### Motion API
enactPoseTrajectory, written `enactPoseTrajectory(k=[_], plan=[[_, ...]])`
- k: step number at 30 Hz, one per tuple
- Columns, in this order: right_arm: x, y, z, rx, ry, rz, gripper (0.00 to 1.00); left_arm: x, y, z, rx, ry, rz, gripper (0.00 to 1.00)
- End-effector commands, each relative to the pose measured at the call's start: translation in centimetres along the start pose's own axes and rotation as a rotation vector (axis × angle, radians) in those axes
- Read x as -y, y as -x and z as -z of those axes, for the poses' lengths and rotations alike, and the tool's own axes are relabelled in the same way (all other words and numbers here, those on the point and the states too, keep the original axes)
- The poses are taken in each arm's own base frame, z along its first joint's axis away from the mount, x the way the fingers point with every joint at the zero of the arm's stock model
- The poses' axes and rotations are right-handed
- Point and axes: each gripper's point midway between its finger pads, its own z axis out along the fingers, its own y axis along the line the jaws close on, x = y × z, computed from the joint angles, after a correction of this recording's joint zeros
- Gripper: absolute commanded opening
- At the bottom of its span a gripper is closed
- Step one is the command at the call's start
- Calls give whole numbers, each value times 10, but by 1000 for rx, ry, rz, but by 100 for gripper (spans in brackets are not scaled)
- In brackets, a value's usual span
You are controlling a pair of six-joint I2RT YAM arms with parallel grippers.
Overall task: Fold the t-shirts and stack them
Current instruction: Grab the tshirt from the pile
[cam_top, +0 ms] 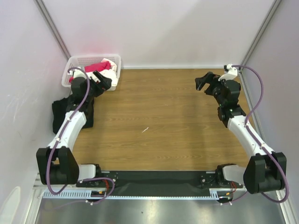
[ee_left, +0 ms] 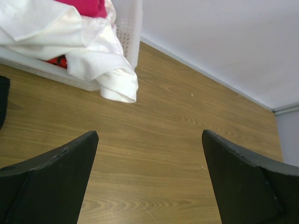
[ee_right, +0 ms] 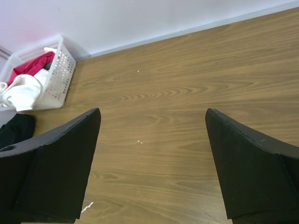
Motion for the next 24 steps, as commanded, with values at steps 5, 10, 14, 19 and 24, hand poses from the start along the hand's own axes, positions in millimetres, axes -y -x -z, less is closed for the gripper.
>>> enactPoseTrajectory(k=[5,10,14,19,24], plan=[[-8,22,-17,20,10,45,100,-15,41,-19,74,129,-25,100],[-6,22,-25,18,-1,43,100,-46,62,-43,78,244,15,100],[-4,19,-29,7,-9,38,100,-78,70,-70,101,315,63,100],[-1,18,-32,-20,-38,42,100,-98,91,-93,157,344,93,97],[-3,23,-33,-7,-42,56,100,-110,94,-109,148,393,85,96]])
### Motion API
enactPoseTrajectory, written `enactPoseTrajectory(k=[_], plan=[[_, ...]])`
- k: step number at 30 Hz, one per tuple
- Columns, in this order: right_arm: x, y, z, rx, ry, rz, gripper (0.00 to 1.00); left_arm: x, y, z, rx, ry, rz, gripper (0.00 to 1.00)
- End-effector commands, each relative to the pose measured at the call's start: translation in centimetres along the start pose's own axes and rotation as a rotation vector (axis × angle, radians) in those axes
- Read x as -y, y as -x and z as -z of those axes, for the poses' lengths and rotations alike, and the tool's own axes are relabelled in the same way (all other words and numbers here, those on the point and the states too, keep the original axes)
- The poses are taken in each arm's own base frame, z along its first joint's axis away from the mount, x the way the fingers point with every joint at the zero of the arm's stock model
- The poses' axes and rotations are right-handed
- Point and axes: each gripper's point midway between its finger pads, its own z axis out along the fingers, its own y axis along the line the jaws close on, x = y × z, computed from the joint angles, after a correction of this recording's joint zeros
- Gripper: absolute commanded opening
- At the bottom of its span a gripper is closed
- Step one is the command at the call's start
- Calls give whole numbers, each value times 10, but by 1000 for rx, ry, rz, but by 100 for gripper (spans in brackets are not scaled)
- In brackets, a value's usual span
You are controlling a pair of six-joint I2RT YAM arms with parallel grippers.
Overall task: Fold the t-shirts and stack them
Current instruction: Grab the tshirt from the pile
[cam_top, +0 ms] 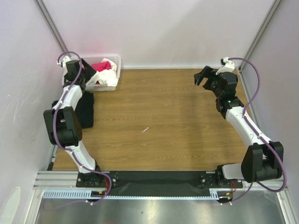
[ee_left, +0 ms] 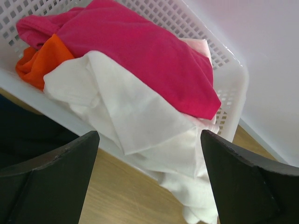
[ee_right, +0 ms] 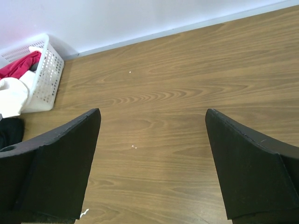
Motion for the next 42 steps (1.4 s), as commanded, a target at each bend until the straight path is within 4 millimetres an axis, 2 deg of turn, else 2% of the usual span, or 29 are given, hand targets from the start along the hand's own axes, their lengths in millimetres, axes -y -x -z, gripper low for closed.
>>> enactPoseTrajectory(k=[1,8,10,14,16,21,22,24,25,26,27,28,30,31,33,34,37,38,40,41,42], plan=[[-8,26,-1,64,3,33,100,13,28,-4,75,-9,24,96],[-10,27,-5,62,2,34,100,20,13,-23,36,-57,30,93],[-9,29,-3,65,-7,36,100,15,10,-26,32,-41,29,90],[-11,31,-1,69,-6,46,100,6,2,-34,18,-3,23,90],[-7,31,0,76,-29,47,100,7,1,-36,16,-13,17,88],[-5,31,2,77,-41,53,100,19,6,-41,40,-67,30,57],[-6,31,3,78,-40,53,100,20,8,-41,45,-73,31,39],[-6,32,4,80,-41,53,100,24,13,-41,50,-77,41,19],[-5,32,5,79,-43,53,100,27,15,-39,52,-84,50,0],[-6,32,5,80,-40,52,100,26,13,-36,52,-86,56,0],[-7,33,6,83,-40,52,100,29,15,-32,58,-104,61,0],[-8,32,6,83,-37,52,100,40,29,-20,96,-147,69,0],[-9,31,5,82,-27,48,100,44,32,-8,110,-162,72,0],[-9,31,5,80,-24,46,100,51,46,7,149,-173,70,0],[-11,28,4,72,-15,44,100,59,53,22,178,-184,60,0],[-12,28,4,71,-8,42,100,66,73,40,239,-188,54,0],[-13,26,5,72,-4,38,100,85,92,69,311,-204,33,0],[-17,23,5,60,20,38,100,101,106,89,351,-237,30,0],[-18,23,6,63,27,36,100,114,120,109,395,-250,2,0],[-20,24,7,66,31,35,100,131,135,131,441,-282,2,0],[-20,22,8,59,35,35,100,137,142,141,462,-294,-5,0]])
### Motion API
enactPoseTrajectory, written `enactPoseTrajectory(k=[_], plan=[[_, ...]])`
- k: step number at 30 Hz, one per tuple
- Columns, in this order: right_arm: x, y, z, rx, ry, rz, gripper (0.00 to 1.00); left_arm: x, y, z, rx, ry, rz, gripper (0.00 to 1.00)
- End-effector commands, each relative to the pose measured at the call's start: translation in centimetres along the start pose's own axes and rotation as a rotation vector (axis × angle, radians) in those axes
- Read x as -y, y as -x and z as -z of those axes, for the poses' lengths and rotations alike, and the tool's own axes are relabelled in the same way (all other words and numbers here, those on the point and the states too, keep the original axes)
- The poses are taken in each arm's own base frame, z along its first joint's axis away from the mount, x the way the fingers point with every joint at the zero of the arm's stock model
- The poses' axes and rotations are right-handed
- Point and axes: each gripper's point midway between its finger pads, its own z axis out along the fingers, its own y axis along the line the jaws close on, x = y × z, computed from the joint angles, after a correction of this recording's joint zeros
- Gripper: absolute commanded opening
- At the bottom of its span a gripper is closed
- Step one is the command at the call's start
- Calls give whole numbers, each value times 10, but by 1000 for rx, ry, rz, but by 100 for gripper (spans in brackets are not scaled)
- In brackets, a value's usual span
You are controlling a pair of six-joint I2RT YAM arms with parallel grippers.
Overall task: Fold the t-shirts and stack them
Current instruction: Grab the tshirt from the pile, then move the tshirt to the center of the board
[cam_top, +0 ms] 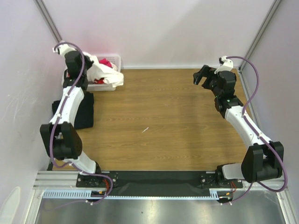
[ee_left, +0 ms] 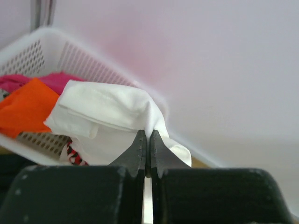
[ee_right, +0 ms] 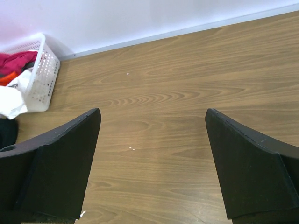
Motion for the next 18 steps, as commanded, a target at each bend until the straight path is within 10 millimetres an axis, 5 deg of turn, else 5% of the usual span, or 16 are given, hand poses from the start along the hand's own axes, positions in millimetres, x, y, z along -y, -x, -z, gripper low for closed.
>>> enactPoseTrajectory(k=[1,8,13,14,18], plan=[[-15,17,9,49,52,-2,100,69,96,50,240,-134,-24,0],[-14,14,12,39,49,-21,100,142,174,107,386,-273,-60,0],[-17,14,21,42,65,-31,100,158,220,120,470,-249,-78,0],[-16,12,22,39,64,-31,100,167,243,136,520,-273,-64,0],[-15,16,30,54,55,-30,100,189,276,166,587,-355,-45,0]])
